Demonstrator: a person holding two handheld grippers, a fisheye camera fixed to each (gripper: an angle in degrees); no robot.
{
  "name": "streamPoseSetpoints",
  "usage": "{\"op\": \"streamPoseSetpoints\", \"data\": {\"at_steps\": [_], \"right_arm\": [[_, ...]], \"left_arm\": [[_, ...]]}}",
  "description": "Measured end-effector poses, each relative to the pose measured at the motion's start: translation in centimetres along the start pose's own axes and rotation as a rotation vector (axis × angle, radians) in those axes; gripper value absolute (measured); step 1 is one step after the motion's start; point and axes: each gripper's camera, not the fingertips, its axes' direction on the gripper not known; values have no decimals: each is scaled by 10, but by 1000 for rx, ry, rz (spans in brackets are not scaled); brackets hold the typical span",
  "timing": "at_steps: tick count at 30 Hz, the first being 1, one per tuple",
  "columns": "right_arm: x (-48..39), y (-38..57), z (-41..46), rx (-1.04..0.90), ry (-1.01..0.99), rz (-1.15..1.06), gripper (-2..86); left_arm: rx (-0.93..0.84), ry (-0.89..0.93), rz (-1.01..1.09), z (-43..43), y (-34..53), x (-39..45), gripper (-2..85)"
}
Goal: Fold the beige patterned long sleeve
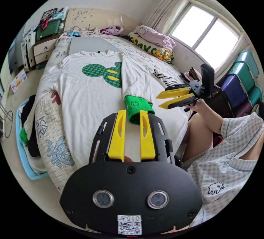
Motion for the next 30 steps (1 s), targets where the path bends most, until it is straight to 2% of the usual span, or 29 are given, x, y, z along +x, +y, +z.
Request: {"op": "streamPoseSetpoints", "data": {"at_steps": [2, 5, 10, 16, 23, 30], "right_arm": [[4, 3, 2, 28, -20, 3, 82], [14, -6, 17, -31, -2, 11, 80], [24, 18, 33, -79, -16, 21, 78], [25, 37, 28, -124, 44, -2, -4], [33, 46, 31, -110, 32, -6, -10], [34, 45, 35, -134, 69, -42, -10]], "left_arm": [[-27, -37, 27, -2, -5, -2, 94], [18, 103, -83, -11, -1, -32, 87], [76, 145, -203, -16, -5, -62, 89], [-90, 149, -132, 20, -30, -44, 89], [-79, 153, -158, 10, -30, -53, 19], [-145, 47, -123, 7, -37, -48, 12]]}}
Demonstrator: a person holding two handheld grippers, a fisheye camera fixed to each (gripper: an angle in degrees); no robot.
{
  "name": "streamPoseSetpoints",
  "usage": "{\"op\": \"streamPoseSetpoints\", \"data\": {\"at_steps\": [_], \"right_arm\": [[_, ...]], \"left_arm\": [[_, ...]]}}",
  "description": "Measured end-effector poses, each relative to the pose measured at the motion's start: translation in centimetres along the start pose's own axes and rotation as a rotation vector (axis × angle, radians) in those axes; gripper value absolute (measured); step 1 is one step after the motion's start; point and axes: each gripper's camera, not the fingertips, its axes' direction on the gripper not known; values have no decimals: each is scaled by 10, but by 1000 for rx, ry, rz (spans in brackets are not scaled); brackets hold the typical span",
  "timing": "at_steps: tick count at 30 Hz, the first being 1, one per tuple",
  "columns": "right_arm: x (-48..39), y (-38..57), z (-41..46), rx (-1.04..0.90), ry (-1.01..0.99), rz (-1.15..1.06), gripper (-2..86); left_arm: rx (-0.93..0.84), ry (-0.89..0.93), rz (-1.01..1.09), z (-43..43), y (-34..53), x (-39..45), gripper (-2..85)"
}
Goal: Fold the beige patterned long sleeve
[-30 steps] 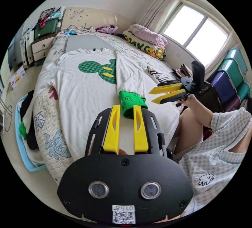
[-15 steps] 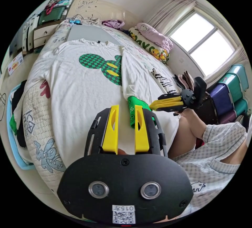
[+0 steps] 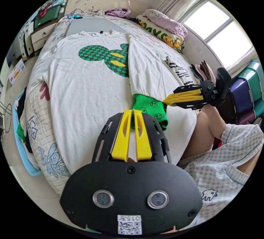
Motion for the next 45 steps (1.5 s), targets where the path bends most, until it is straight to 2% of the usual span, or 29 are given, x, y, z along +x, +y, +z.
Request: {"op": "streamPoseSetpoints", "data": {"at_steps": [5, 7, 11, 13, 16, 17, 21, 23, 29, 34, 45], "right_arm": [[9, 0, -2, 15, -9, 24, -7], [15, -1, -6, 19, -13, 43, -3], [50, 7, -22, 35, -24, 210, 30], [75, 17, -28, 78, -110, 303, 48], [114, 28, -23, 128, -389, 420, 80], [116, 28, -20, 122, -406, 426, 82], [106, 17, -7, 62, -349, 374, 86], [99, 12, -4, 57, -310, 347, 80], [93, 5, 12, 44, -284, 298, 35], [86, 5, 19, 14, -269, 225, 5], [69, -11, 68, -30, -230, 164, -1]], "left_arm": [[95, 133, -81, -26, 0, -25, 72], [138, 116, -131, -36, -1, -34, 84], [145, 135, -197, -30, -15, -41, 93], [132, 147, -205, -20, -26, -42, 93], [103, 200, -209, -3, -45, -42, 91], [73, 215, -212, 5, -48, -41, 90], [106, 177, -189, 12, -37, -32, 74], [102, 222, -194, 17, -38, -33, 54], [74, 151, -130, 20, -45, -14, 16], [93, 104, -110, 19, -44, 1, 5], [40, -42, -48, 42, -48, 43, 0]]}}
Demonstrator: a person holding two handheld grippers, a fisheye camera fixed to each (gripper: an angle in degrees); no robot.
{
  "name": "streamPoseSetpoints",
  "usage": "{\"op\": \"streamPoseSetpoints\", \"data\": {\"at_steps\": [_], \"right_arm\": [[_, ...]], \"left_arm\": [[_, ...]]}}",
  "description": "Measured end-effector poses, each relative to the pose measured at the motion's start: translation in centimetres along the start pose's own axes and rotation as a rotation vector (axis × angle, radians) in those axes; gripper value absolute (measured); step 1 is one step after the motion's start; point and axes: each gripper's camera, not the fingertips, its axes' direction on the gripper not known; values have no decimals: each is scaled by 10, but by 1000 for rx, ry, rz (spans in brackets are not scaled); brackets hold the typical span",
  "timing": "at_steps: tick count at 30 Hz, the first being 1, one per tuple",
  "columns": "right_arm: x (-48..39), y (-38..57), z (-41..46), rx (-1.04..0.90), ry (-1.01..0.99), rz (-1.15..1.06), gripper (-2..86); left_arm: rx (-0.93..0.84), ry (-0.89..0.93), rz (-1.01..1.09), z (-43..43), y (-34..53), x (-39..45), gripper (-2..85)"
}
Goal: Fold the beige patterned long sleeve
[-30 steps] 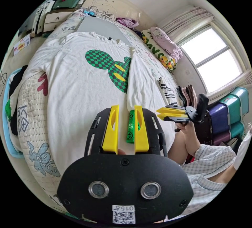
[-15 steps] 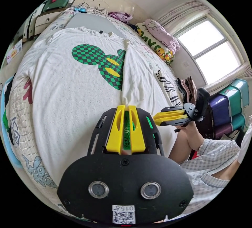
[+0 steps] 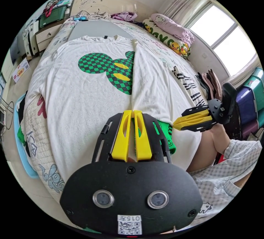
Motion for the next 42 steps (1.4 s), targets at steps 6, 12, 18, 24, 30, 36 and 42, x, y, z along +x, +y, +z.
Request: {"op": "streamPoseSetpoints", "data": {"at_steps": [6, 12, 18, 24, 30, 36, 42], "right_arm": [[2, -17, 34, -31, -23, 13, -1], [-25, -29, 72, -16, 85, 79, 1], [-51, -44, 114, -1, 183, 202, 2], [-82, -64, 159, -26, 320, 193, 2], [-91, -71, 190, 3, 340, 218, 1], [-98, -79, 212, 2, 360, 209, 1], [-89, -83, 218, 11, 307, 237, 2]], "left_arm": [[-11, -54, 30, 7, 0, 24, 0], [-39, -98, -27, 10, -5, 44, 1], [-66, -163, -41, 9, -11, 65, 3], [-77, -195, -57, 1, -14, 75, 9], [-68, -211, -54, -15, -14, 80, 11], [-9, -188, -64, -42, -6, 73, 12], [21, -106, -91, -89, 0, 54, 9]]}}
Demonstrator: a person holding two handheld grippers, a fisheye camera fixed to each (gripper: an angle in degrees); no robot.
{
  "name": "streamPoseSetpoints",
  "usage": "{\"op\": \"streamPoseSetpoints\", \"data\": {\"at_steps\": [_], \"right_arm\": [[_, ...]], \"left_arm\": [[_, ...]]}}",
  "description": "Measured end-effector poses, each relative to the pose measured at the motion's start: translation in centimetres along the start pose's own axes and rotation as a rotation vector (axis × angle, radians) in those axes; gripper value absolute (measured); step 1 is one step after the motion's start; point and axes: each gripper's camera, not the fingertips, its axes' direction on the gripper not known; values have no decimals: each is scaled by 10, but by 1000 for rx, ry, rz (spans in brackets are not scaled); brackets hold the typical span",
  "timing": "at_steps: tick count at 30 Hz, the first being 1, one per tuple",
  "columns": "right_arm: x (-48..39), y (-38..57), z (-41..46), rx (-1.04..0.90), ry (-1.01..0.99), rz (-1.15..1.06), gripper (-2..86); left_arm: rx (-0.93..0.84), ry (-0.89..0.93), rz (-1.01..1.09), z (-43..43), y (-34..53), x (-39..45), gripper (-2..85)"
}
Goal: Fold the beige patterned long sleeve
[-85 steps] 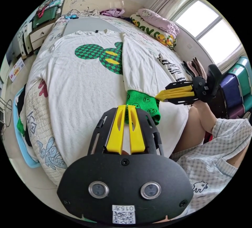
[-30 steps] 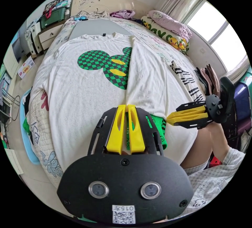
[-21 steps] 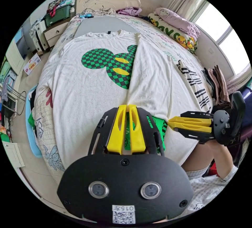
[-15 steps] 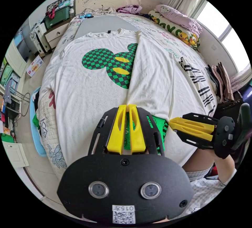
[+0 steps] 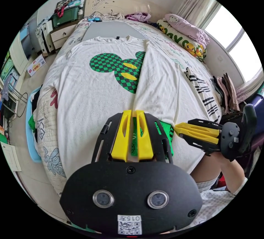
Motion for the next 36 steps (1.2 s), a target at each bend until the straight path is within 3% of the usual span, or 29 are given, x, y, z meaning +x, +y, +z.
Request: {"op": "streamPoseSetpoints", "data": {"at_steps": [4, 8, 14, 16, 18, 22, 25, 26, 29, 34, 36], "right_arm": [[-8, -6, 2, -26, 38, -74, 3], [-18, -8, 2, -38, 100, -140, 6], [30, -12, -23, -45, -97, -46, 30], [47, -12, -44, 24, -158, -9, 43], [68, -15, -77, 170, -261, 30, 52], [83, -39, -97, 290, -442, 39, 53], [74, -70, -74, 309, -522, 12, 54], [72, -74, -68, 302, -521, 13, 54], [65, -86, -38, 273, -519, 32, 51], [75, -97, -23, 183, -534, 92, 20], [81, -100, -24, 172, -558, 103, 4]], "left_arm": [[103, 87, 54, -54, 17, -13, 4], [77, 172, 149, -76, 27, -22, 11], [-15, 53, 275, -101, 18, -35, 23], [-17, 146, 245, -132, 8, -59, 34], [96, 243, 181, -183, 4, -103, 55], [470, 285, -194, -295, 28, -278, 80], [593, 265, -611, -321, 74, -437, 99], [609, 270, -786, -318, 97, -494, 110], [621, 379, -1051, -286, 137, -591, 118], [466, 556, -1264, -210, 127, -668, 157], [479, 630, -1289, -190, 117, -683, 169]]}}
